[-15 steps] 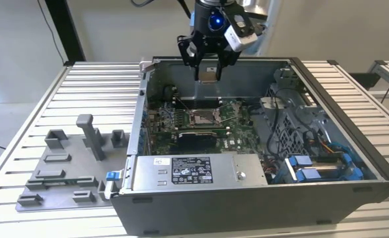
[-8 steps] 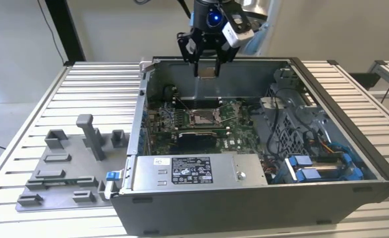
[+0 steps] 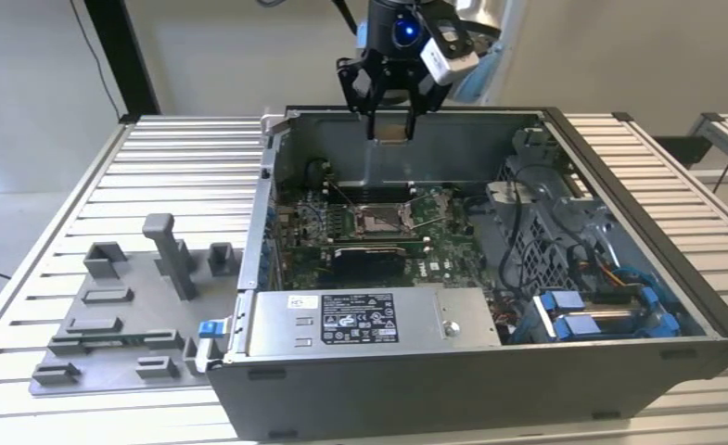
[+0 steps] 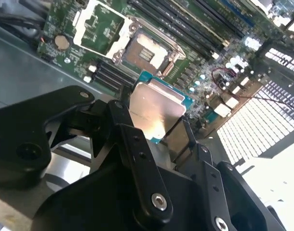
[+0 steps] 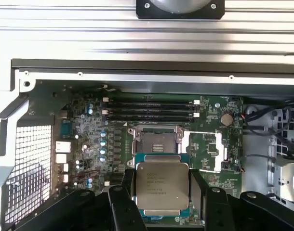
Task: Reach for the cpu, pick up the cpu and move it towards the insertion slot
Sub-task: 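Pick up the cpu and move it towards the insertion slot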
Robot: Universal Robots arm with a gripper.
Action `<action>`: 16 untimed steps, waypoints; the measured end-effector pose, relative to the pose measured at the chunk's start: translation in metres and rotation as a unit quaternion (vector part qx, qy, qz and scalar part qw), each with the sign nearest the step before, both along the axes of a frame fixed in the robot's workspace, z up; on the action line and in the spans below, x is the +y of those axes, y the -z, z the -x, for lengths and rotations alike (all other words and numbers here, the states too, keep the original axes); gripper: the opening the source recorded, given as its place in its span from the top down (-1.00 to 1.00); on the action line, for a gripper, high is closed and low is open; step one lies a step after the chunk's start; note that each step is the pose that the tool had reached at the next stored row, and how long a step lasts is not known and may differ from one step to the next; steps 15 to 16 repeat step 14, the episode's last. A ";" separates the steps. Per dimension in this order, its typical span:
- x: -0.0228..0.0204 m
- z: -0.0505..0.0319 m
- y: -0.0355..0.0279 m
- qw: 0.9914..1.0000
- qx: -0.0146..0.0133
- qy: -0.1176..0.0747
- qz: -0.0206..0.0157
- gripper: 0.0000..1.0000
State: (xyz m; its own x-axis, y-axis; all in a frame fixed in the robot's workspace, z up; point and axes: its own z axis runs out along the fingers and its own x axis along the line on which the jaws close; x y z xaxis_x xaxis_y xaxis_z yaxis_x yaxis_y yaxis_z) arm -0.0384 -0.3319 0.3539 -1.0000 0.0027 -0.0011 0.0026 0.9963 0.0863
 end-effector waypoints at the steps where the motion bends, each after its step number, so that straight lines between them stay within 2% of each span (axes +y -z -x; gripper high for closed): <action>1: 0.0000 -0.0021 0.0000 1.000 0.000 0.000 0.000 1.00; 16: 0.0000 -0.0026 0.0004 1.000 0.000 0.000 0.000 1.00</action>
